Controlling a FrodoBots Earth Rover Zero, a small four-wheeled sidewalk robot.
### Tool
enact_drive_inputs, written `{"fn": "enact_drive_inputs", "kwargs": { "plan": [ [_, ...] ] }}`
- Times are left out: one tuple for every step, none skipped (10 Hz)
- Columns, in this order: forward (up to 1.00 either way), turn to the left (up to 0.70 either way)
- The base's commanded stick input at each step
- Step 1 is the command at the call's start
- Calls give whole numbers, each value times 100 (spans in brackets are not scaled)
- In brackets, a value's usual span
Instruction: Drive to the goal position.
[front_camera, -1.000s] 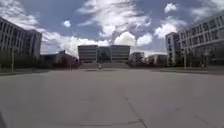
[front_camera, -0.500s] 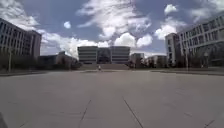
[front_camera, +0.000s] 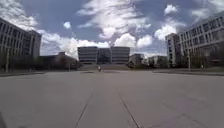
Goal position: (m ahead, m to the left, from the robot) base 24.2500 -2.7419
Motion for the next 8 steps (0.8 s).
{"fn": "enact_drive_inputs", "kwargs": {
  "plan": [
    [100, 3],
    [100, 3],
    [100, 3],
    [100, 3],
    [100, -3],
    [100, -20],
    [100, -37],
    [100, -19]
  ]
}}
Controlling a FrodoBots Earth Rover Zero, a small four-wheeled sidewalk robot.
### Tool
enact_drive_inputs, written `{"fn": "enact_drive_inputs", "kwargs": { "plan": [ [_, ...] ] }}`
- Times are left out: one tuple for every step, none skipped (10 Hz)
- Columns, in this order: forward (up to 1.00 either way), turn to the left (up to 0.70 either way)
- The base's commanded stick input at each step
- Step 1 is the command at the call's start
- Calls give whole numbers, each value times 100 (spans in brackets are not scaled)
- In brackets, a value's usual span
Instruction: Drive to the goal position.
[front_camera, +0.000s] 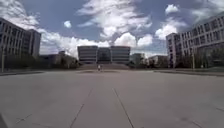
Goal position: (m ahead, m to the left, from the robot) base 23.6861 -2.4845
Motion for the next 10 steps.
{"fn": "enact_drive_inputs", "kwargs": {
  "plan": [
    [100, 3],
    [100, 3],
    [100, 3],
    [100, 3],
    [100, 3],
    [100, 3],
    [100, 3],
    [100, 3],
    [100, 3],
    [100, 3]
  ]
}}
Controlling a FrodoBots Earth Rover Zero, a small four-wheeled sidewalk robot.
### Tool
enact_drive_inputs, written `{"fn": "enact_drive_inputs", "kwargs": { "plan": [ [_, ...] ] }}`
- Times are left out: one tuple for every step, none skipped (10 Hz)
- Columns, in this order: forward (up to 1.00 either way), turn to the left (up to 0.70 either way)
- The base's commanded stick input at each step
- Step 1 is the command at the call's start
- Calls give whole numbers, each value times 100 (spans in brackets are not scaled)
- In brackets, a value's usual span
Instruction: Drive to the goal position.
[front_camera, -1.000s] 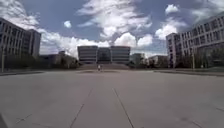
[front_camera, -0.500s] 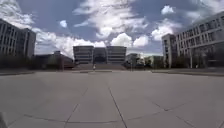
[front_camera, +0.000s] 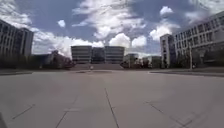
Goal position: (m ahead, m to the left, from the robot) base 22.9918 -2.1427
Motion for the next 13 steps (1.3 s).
{"fn": "enact_drive_inputs", "kwargs": {
  "plan": [
    [100, 3],
    [100, 3],
    [100, 3],
    [100, 3],
    [100, 3],
    [100, 3],
    [100, 3],
    [100, 3],
    [100, 3],
    [100, 3],
    [100, 3],
    [100, 3],
    [100, 3]
  ]
}}
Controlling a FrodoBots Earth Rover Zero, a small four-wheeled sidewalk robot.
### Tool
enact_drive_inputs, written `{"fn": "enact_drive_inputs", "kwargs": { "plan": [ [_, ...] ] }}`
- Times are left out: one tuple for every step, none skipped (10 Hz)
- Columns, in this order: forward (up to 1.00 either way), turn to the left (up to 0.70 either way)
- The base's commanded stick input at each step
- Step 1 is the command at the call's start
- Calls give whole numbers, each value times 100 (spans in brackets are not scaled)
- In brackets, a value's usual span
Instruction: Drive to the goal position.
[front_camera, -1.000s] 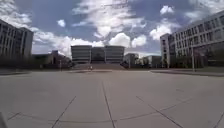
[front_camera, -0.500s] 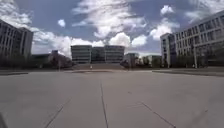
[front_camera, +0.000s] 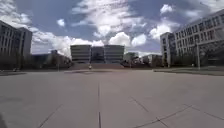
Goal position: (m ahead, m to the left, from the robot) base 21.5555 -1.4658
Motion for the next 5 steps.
{"fn": "enact_drive_inputs", "kwargs": {
  "plan": [
    [100, 3],
    [100, 3],
    [100, 3],
    [100, 3],
    [100, 3]
  ]
}}
